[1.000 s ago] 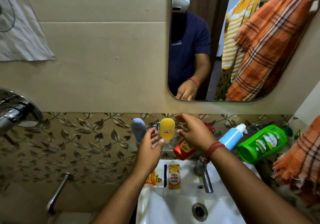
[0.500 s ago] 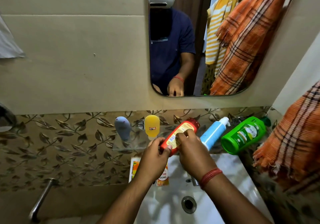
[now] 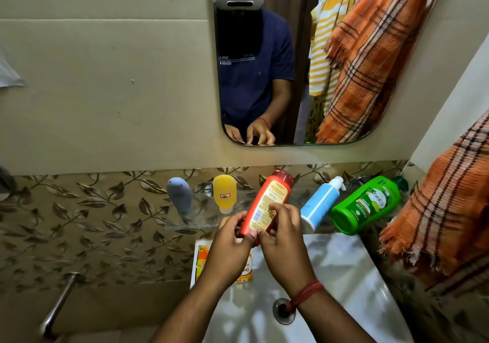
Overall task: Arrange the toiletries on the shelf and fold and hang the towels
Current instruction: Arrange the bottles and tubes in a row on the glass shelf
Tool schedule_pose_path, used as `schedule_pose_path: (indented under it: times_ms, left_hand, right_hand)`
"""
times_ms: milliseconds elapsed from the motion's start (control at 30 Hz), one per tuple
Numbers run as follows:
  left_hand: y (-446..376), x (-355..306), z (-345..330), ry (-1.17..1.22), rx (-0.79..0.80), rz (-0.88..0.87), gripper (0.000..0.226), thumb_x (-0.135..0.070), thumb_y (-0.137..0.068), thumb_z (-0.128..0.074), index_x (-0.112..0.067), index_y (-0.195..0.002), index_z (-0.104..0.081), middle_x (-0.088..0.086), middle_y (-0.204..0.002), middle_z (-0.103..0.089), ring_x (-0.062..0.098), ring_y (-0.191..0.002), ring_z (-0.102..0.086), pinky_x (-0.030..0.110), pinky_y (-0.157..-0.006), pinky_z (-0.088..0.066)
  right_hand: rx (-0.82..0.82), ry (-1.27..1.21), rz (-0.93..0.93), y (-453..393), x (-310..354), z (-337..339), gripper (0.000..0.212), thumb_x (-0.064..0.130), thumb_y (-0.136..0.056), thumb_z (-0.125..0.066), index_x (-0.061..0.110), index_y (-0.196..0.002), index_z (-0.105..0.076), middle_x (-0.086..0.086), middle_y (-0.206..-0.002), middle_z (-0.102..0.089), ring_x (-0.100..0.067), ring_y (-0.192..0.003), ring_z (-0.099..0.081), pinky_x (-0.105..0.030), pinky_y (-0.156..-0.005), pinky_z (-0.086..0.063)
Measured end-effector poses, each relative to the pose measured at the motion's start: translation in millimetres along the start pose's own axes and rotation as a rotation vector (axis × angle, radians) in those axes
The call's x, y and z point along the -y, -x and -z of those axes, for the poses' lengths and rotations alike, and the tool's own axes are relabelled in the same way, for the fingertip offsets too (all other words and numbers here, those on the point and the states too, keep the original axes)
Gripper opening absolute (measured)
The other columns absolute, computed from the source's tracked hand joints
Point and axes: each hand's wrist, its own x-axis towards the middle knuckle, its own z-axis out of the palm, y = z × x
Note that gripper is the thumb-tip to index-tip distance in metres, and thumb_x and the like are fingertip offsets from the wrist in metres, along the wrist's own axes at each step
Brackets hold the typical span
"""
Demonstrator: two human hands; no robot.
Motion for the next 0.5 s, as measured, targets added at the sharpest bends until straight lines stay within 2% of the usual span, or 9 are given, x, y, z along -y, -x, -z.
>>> schedule_pose_path:
  times_ms: [100, 167, 233, 333, 367, 433, 500]
  left_hand:
    - [4, -1, 1, 0.014, 0.016, -0.032, 0.043, -0.01, -0.096, -0.064, -0.025, -0.135, -0.053, -0.002, -0.131, -0.055, 0.007, -0.114, -0.06, 0.014, -0.084, -0.055]
    - [5, -5, 0, 0.022, 0.043, -0.055, 0.047, -0.007, -0.096, -0.064, -0.033, -0.133, -0.05, -0.007, -0.131, -0.055, 0.002, -0.115, -0.059, 0.012, -0.083, -0.054]
    - [4, -12, -3, 0.013, 0.057, -0.089, 0.05, -0.005, -0.095, -0.064, -0.038, -0.13, -0.049, -0.009, -0.129, -0.059, -0.001, -0.113, -0.061, 0.011, -0.082, -0.052]
    - [-5, -20, -8, -0.011, 0.017, -0.139, 0.048, -0.006, -0.096, -0.061, -0.04, -0.128, -0.053, -0.012, -0.122, -0.066, -0.003, -0.11, -0.064, 0.014, -0.085, -0.053]
    - [-10, -23, -10, -0.027, 0.004, -0.15, 0.047, -0.005, -0.096, -0.06, -0.038, -0.129, -0.055, -0.014, -0.12, -0.068, -0.004, -0.11, -0.064, 0.014, -0.087, -0.052]
    - [-20, -28, -13, -0.083, -0.014, -0.171, 0.049, 0.001, -0.093, -0.057, -0.03, -0.13, -0.059, -0.014, -0.115, -0.071, -0.003, -0.107, -0.064, 0.014, -0.085, -0.051]
    - [-31, -34, -17, -0.112, -0.018, -0.178, 0.047, 0.004, -0.092, -0.055, -0.028, -0.126, -0.061, -0.012, -0.111, -0.072, -0.001, -0.103, -0.065, 0.015, -0.083, -0.052]
  right_hand:
    - [-0.082, -0.149, -0.039, 0, 1, 0, 0.06, -0.003, -0.085, -0.066, 0.018, -0.135, -0.041, 0.004, -0.136, -0.034, -0.017, -0.11, -0.062, -0.034, -0.09, -0.058]
    - [-0.092, -0.244, -0.071, -4, 4, 5, 0.067, -0.006, -0.085, -0.066, 0.021, -0.139, -0.038, 0.003, -0.133, -0.045, -0.01, -0.105, -0.065, -0.03, -0.087, -0.059]
    - [-0.06, -0.295, -0.079, -10, 7, 11, 0.072, -0.008, -0.084, -0.065, 0.024, -0.142, -0.036, 0.009, -0.122, -0.057, -0.001, -0.1, -0.066, -0.024, -0.085, -0.059]
    - [-0.033, -0.163, 0.014, -21, 13, 23, 0.066, -0.004, -0.081, -0.067, 0.033, -0.132, -0.045, 0.011, -0.111, -0.065, 0.002, -0.096, -0.066, -0.019, -0.084, -0.055]
    - [-0.027, -0.103, 0.055, -25, 15, 26, 0.063, -0.003, -0.08, -0.067, 0.034, -0.127, -0.049, 0.01, -0.109, -0.067, 0.001, -0.095, -0.065, -0.014, -0.083, -0.052]
    - [-0.024, -0.005, 0.098, -35, 17, 34, 0.055, -0.006, -0.078, -0.063, 0.029, -0.12, -0.054, 0.008, -0.104, -0.068, -0.005, -0.094, -0.064, -0.006, -0.076, -0.044]
    - [-0.018, 0.069, 0.089, -47, 18, 40, 0.05, -0.006, -0.08, -0.061, 0.027, -0.116, -0.055, 0.005, -0.104, -0.069, -0.011, -0.096, -0.064, -0.015, -0.077, -0.047]
